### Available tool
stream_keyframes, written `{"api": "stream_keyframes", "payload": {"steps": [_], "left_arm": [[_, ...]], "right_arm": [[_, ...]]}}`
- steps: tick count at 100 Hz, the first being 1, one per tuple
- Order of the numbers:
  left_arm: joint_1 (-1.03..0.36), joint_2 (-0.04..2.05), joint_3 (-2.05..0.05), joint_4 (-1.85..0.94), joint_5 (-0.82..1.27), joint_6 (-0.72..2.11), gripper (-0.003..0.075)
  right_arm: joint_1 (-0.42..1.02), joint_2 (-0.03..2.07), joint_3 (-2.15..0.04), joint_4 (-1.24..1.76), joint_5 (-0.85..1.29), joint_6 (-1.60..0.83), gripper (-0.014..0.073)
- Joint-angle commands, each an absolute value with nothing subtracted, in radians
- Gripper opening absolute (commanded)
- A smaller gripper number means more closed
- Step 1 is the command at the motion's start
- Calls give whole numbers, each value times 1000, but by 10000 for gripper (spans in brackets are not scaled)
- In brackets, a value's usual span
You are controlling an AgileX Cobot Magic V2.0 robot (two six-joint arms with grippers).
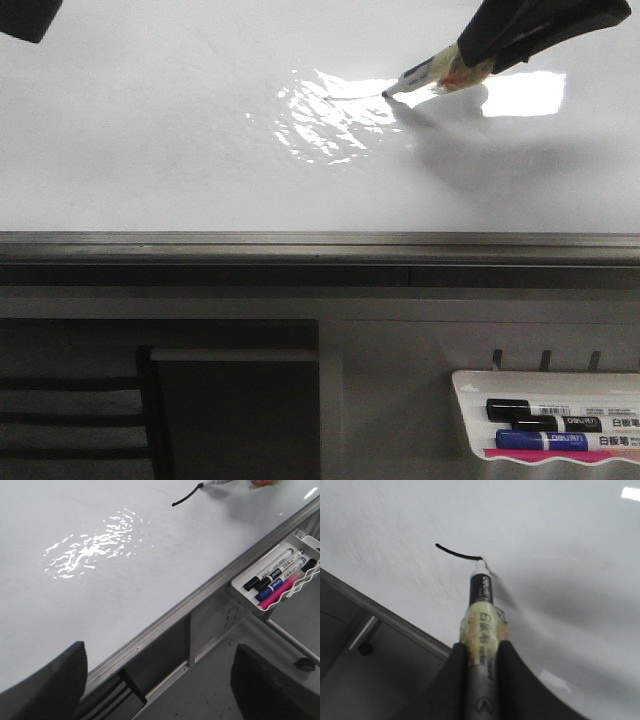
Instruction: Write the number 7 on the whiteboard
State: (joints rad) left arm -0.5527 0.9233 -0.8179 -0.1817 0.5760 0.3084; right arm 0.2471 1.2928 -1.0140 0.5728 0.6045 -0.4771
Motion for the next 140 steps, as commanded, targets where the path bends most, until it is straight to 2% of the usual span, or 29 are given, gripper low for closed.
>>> {"api": "stream_keyframes", "payload": {"steps": [1, 23, 42, 62, 82, 100, 115, 140], "left_arm": [[-553, 917, -846, -195, 498, 300, 545], [-553, 917, -846, -195, 482, 300, 545], [-553, 917, -846, -220, 480, 300, 545], [-553, 933, -846, -222, 484, 300, 545], [-570, 998, -858, -225, 514, 338, 545], [-678, 1071, -925, -225, 555, 489, 545], [-796, 1119, -938, -225, 517, 647, 545], [-918, 1201, -943, -225, 355, 678, 545]], "right_arm": [[235, 1274, -1030, 541, 549, -463, -44], [348, 1274, -905, 546, 487, -463, -44], [385, 1263, -910, 549, 443, -463, -44], [403, 1201, -976, 549, 519, -472, -44], [440, 1155, -1056, 549, 691, -788, -44], [470, 1155, -1061, 549, 793, -1183, -44], [476, 1155, -1061, 549, 800, -1234, -44], [476, 1155, -1061, 549, 816, -1241, -44]]}}
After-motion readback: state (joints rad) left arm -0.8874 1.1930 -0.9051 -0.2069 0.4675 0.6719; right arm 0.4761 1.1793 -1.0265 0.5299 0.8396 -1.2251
